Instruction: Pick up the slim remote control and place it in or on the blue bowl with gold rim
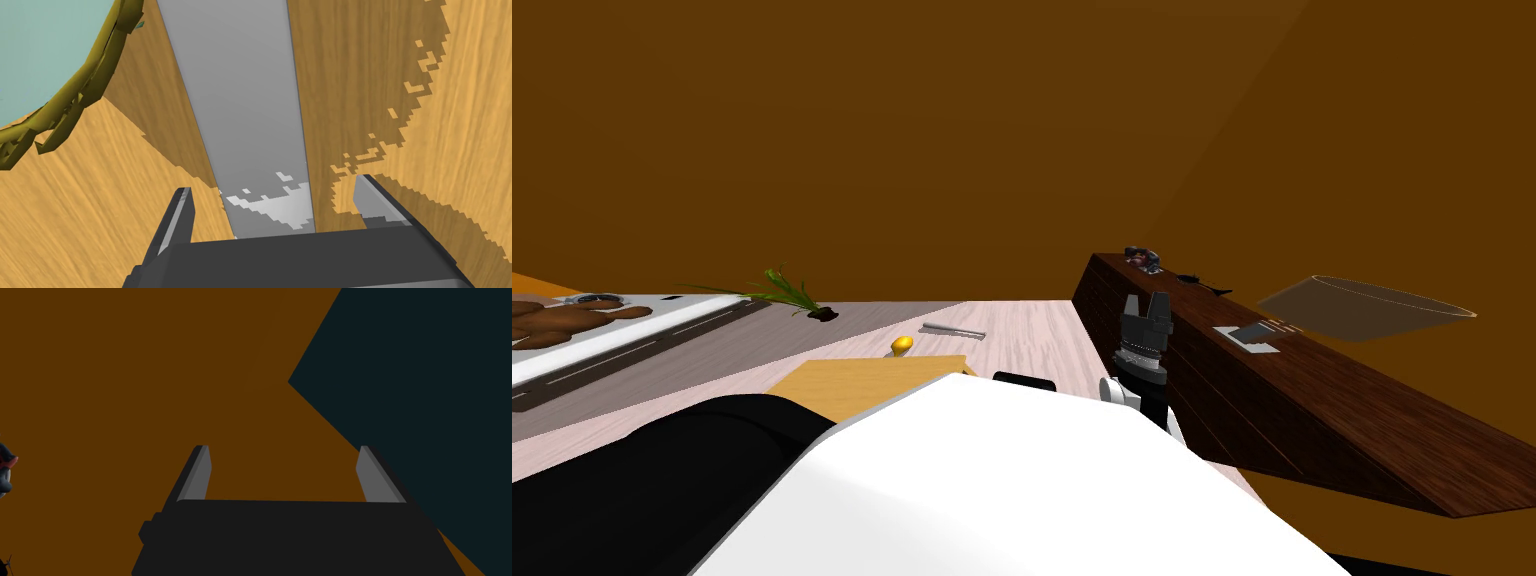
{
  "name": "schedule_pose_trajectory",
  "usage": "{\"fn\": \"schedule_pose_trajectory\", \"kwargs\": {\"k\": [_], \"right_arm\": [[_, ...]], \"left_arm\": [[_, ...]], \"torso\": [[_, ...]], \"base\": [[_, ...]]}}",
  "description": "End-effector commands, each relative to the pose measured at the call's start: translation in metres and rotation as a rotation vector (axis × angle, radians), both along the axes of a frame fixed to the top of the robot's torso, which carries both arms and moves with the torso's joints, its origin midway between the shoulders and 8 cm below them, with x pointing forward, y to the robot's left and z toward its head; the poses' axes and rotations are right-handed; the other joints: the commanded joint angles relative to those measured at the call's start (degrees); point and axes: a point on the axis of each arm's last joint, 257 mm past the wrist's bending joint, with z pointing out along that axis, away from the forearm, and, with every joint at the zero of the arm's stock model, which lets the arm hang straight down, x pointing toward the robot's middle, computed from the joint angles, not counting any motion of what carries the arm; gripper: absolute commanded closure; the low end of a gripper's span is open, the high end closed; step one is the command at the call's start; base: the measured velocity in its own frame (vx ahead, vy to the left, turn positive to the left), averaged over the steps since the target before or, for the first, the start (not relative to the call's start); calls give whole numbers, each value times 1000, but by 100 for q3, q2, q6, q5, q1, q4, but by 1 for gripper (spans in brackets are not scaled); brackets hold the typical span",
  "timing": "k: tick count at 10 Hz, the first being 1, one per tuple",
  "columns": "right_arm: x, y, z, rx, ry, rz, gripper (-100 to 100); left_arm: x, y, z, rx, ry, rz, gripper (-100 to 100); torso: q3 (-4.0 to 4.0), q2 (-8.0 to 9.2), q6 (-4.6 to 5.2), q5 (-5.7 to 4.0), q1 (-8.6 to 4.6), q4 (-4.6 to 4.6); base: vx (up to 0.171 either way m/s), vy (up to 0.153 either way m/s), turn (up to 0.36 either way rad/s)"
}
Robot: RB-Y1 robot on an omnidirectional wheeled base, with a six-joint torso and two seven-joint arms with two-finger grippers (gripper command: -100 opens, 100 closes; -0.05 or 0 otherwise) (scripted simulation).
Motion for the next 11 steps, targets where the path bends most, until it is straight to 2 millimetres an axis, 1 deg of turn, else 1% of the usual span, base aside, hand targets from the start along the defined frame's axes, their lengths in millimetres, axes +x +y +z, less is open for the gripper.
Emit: {"fn": "schedule_pose_trajectory", "kwargs": {"k": [1,2,6,7,8,10,11], "right_arm": [[0,0,0,0,0,0,0],[0,0,0,0,0,0,0],[0,0,0,0,0,0,0],[0,0,0,0,0,0,0],[0,0,0,0,0,0,0],[0,0,0,0,0,0,0],[0,0,0,0,0,0,0]], "left_arm": [[0,0,0,0,0,0,-100],[0,0,0,0,0,-1,100],[1,0,0,-1,-2,1,100],[1,0,0,-1,-2,0,0],[1,14,12,-1,2,2,100],[2,22,20,-1,4,3,100],[1,19,18,-1,4,-1,100]], "torso": [[0,0,0,0,0,0],[0,1,0,-3,-10,0],[2,6,-1,-3,-14,-1],[2,6,-2,-3,-14,-1],[2,6,-3,-3,-14,-1],[2,8,-5,-13,-47,-3],[1,6,-5,-13,-49,-3]], "base": [[4,11,-2],[0,0,0],[0,0,0],[0,0,0],[-13,-66,-4],[-5,-81,4],[-1,-33,2]]}}
